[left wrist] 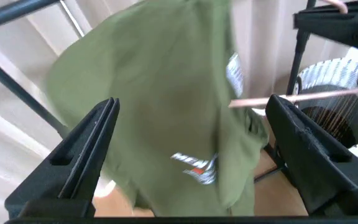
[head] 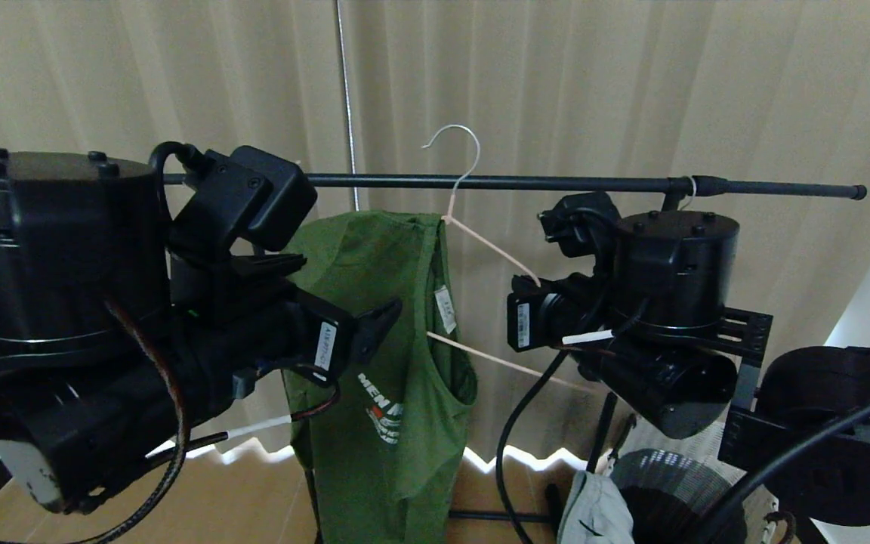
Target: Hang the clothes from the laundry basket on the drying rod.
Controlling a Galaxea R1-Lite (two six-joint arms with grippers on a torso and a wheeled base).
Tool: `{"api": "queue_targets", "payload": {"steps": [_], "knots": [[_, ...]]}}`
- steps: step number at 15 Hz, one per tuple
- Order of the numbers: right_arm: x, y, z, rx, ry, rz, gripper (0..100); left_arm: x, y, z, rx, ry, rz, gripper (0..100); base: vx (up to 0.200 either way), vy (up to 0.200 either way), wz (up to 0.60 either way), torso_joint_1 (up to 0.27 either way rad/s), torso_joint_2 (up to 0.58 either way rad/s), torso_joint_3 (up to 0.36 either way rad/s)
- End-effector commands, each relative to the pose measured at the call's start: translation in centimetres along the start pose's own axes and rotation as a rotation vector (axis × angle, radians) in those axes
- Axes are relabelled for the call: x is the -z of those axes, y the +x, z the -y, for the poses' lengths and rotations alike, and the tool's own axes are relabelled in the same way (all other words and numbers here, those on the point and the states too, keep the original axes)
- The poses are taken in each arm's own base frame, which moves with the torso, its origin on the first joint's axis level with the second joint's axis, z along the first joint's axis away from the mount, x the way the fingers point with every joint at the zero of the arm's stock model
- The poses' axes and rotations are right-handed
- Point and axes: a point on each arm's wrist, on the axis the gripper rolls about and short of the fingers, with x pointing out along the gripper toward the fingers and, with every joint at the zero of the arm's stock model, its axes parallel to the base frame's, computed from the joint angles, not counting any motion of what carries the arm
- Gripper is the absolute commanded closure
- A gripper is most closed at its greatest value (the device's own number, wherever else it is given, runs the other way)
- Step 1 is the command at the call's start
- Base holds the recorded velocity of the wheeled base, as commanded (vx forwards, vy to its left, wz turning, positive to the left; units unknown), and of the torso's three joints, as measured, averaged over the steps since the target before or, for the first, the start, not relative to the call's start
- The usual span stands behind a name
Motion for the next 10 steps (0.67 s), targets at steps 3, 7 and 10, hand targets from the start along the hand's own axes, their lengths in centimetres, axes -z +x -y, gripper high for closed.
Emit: {"api": "queue_targets", "payload": {"steps": [3,7,10], "knots": [[-1.5,-1.9,2.3,0.005,0.000,0.036,100,-1.0,-1.5,-3.1,-0.102,0.147,0.047,0,0.000,0.000,0.00,0.000,0.00,0.000],[-2.0,-3.3,3.0,-0.105,-0.069,0.042,100,-1.1,-1.2,-5.4,-0.098,0.363,0.109,0,0.000,0.000,0.00,0.000,0.00,0.000],[-1.6,-2.7,2.6,-0.113,-0.081,0.030,100,-1.1,-1.0,-5.4,0.021,0.497,0.162,0,0.000,0.000,0.00,0.000,0.00,0.000]]}}
